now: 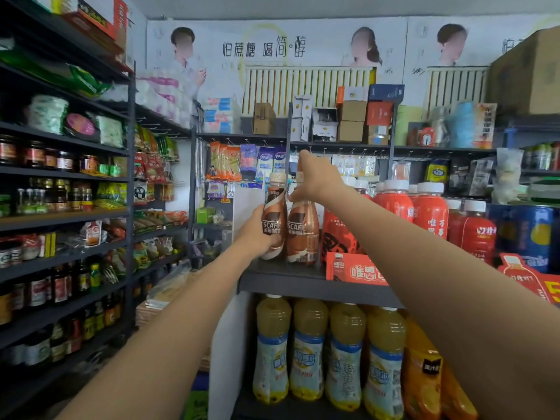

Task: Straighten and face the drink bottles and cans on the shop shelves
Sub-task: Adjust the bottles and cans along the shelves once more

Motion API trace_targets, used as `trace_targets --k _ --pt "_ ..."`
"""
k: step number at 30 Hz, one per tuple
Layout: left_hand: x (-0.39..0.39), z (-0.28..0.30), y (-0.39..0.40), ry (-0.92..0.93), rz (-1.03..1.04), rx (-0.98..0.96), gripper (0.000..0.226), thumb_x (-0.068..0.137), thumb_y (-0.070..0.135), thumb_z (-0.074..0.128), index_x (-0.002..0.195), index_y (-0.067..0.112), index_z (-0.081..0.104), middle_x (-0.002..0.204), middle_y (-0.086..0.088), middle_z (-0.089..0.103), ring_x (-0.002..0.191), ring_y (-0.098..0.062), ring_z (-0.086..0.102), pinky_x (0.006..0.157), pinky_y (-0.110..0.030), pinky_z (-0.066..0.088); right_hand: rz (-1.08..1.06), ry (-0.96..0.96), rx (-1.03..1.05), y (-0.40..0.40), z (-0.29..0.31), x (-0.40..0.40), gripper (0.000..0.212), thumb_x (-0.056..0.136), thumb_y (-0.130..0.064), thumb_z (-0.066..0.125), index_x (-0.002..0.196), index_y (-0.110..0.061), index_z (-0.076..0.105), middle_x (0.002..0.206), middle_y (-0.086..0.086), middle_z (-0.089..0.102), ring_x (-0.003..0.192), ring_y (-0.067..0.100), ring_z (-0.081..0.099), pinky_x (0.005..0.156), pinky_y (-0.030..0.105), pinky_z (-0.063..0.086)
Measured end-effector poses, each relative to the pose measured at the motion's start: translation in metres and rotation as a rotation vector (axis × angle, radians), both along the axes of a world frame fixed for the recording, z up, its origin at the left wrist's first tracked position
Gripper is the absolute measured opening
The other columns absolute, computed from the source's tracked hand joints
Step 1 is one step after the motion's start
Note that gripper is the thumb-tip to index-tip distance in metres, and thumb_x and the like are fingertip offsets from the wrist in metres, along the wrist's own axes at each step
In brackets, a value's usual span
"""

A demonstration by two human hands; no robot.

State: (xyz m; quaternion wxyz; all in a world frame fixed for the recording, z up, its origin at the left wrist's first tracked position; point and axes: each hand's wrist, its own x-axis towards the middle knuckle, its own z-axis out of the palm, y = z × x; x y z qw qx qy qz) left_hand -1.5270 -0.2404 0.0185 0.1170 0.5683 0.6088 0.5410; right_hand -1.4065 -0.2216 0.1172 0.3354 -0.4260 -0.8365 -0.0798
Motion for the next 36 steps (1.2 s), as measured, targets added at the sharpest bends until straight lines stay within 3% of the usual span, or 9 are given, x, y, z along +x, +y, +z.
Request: trace_targets --k 3,6,10,14,18,24,29,33,36 --pt "-0.001 0.001 0.001 0.027 0.003 0.010 0.067 0.081 0.006 0.067 0.138 0.016 0.034 0.128 -0.011 0.056 0.119 -0.028 0.052 0.104 -0.046 0.041 -0.003 -0.023 0.004 0.004 0.001 0.000 0.052 0.073 -0.020 0.078 0.105 -0.010 0.039 0.106 0.013 0.055 0.091 0.029 0.053 0.069 0.031 0.041" --pt "-0.003 0.001 0.003 0.088 0.033 -0.003 0.066 0.081 0.008 0.067 0.138 0.014 0.034 0.128 -0.011 0.057 0.118 -0.029 0.053 0.102 -0.044 0.041 -0.021 -0.053 0.022 0.011 0.000 0.000 0.055 0.076 -0.018 0.075 0.116 -0.005 0.040 0.110 0.015 0.057 0.094 0.031 0.056 0.071 0.033 0.044" --pt "0.001 0.004 0.004 0.167 0.147 -0.012 0.078 0.084 0.020 0.065 0.146 0.011 0.019 0.139 -0.013 0.044 0.126 -0.030 0.044 0.105 -0.040 0.039 -0.108 -0.239 0.123 0.016 0.001 -0.001 0.054 0.083 -0.024 0.069 0.123 -0.005 0.038 0.115 0.016 0.058 0.108 0.034 0.055 0.082 0.038 0.045" --pt "0.016 0.014 -0.007 0.353 0.389 0.301 0.057 0.088 0.020 0.055 0.139 0.009 0.032 0.137 -0.009 0.038 0.127 -0.024 0.038 0.103 -0.035 0.033 -0.274 -0.428 0.263 0.017 0.012 0.003 0.034 0.091 -0.022 0.054 0.122 -0.009 0.048 0.123 0.011 0.056 0.120 0.031 0.047 0.105 0.045 0.029" --pt "0.033 0.025 -0.012 0.344 0.315 0.480 0.041 0.088 0.008 0.052 0.128 0.011 0.046 0.129 -0.005 0.043 0.116 -0.018 0.046 0.097 -0.030 0.042 -0.168 -0.303 0.154 0.016 0.025 0.013 0.028 0.095 -0.023 0.046 0.120 -0.011 0.052 0.122 0.008 0.058 0.117 0.028 0.052 0.111 0.052 0.020" --pt "0.059 0.024 -0.002 0.313 0.120 0.403 0.041 0.091 0.017 0.055 0.130 0.016 0.047 0.130 -0.002 0.048 0.109 -0.013 0.054 0.088 -0.021 0.040 -0.052 -0.239 -0.052 0.011 0.050 0.073 0.032 0.094 -0.027 0.052 0.119 -0.009 0.062 0.120 0.009 0.062 0.103 0.026 0.060 0.089 0.033 0.045" --pt "0.079 0.017 0.007 0.365 -0.020 0.223 0.053 0.085 0.026 0.065 0.132 0.016 0.044 0.123 -0.004 0.055 0.111 -0.019 0.054 0.097 -0.039 0.047 0.059 -0.168 -0.239 0.018 0.032 0.087 0.033 0.087 -0.023 0.065 0.117 -0.015 0.057 0.103 0.009 0.061 0.079 0.024 0.064 0.071 0.030 0.052" --pt "0.085 0.019 0.010 0.376 -0.018 0.208 0.057 0.081 0.030 0.068 0.132 0.021 0.042 0.118 -0.001 0.058 0.106 -0.019 0.057 0.092 -0.042 0.050 0.066 -0.061 -0.151 0.023 0.024 0.086 0.031 0.084 -0.024 0.068 0.112 -0.015 0.059 0.111 0.012 0.064 0.085 0.023 0.061 0.065 0.028 0.047" --pt "0.095 0.019 0.013 0.351 -0.040 0.193 0.064 0.079 0.029 0.070 0.134 0.025 0.038 0.124 -0.003 0.054 0.115 -0.021 0.054 0.095 -0.045 0.048 0.054 -0.062 -0.110 0.028 0.024 0.091 0.033 0.083 -0.024 0.068 0.113 -0.013 0.059 0.126 0.010 0.055 0.110 0.026 0.056 0.082 0.031 0.043"
